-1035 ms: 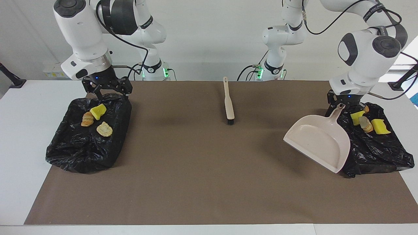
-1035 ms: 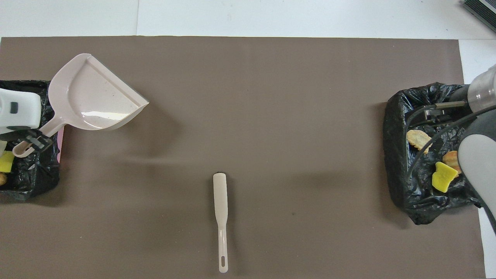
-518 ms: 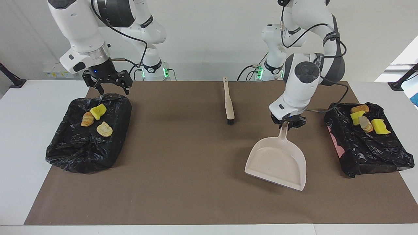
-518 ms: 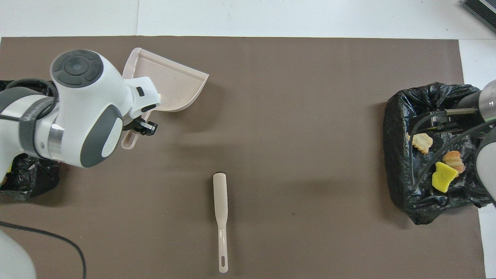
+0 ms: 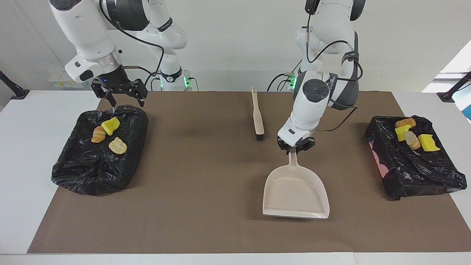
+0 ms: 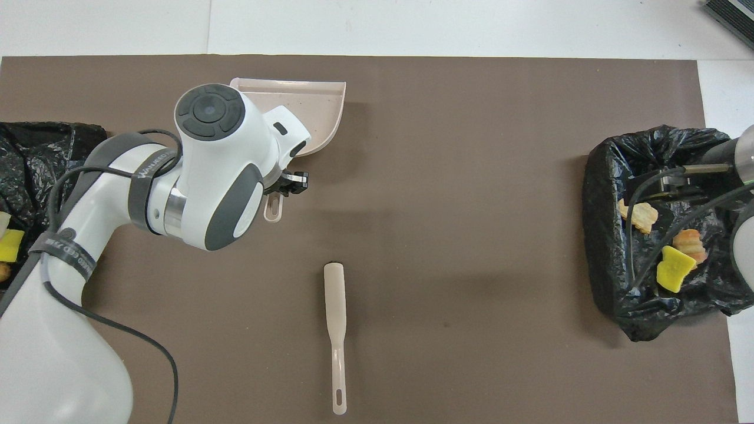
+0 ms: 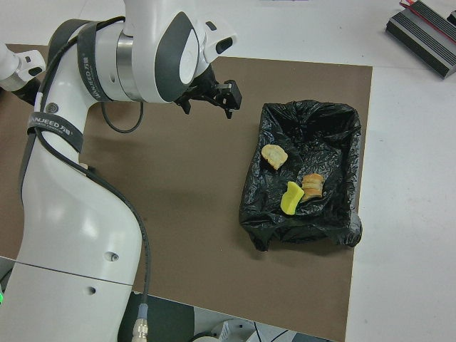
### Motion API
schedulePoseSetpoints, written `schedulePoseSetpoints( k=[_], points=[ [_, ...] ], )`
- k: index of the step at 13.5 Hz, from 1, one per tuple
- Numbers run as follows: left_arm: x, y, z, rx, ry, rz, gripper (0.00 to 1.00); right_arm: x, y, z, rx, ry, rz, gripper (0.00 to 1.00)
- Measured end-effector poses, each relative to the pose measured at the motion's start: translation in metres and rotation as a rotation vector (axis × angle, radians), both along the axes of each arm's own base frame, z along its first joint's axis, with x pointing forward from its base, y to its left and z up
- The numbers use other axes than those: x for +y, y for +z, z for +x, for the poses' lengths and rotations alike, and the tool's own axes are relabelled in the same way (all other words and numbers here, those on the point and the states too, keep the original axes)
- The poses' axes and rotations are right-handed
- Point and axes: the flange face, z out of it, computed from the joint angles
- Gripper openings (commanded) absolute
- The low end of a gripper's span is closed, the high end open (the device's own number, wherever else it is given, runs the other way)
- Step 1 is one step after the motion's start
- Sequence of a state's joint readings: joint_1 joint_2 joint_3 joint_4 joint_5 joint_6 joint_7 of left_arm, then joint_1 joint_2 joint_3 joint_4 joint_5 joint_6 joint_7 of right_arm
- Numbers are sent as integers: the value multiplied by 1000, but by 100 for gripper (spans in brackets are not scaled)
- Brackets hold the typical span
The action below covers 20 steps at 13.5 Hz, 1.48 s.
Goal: Sweep and dump trash in bin
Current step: 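Carry the empty dustpan to the table center with the left gripper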
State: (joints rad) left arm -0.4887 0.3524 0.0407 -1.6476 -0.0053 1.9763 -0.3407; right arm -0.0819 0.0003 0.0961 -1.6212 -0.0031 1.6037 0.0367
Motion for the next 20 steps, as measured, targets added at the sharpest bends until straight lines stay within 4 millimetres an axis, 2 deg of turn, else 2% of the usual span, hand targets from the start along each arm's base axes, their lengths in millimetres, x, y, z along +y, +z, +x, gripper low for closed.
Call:
schedulePoseSetpoints(
  k=[5,10,13,14,16,17,20],
  points=[
    [-32,-6,-11,13,45,-41,0,0,0,0,0,0,0,100],
    [-61,-22,-14,-34,40,-76,0,0,0,0,0,-1,0,100],
    [-63,-43,-25,3,30,-52,0,0,0,0,0,-1,0,100],
    [-62,-49,-29,15,29,-45,13,0,0,0,0,-1,0,100],
    [-61,-55,-31,24,29,-39,75,0,0,0,0,-1,0,100],
    [-61,-54,-30,18,30,-42,100,0,0,0,0,-1,0,100],
    [-61,-48,-27,-1,33,-52,100,0,0,0,0,-1,0,100]
  ],
)
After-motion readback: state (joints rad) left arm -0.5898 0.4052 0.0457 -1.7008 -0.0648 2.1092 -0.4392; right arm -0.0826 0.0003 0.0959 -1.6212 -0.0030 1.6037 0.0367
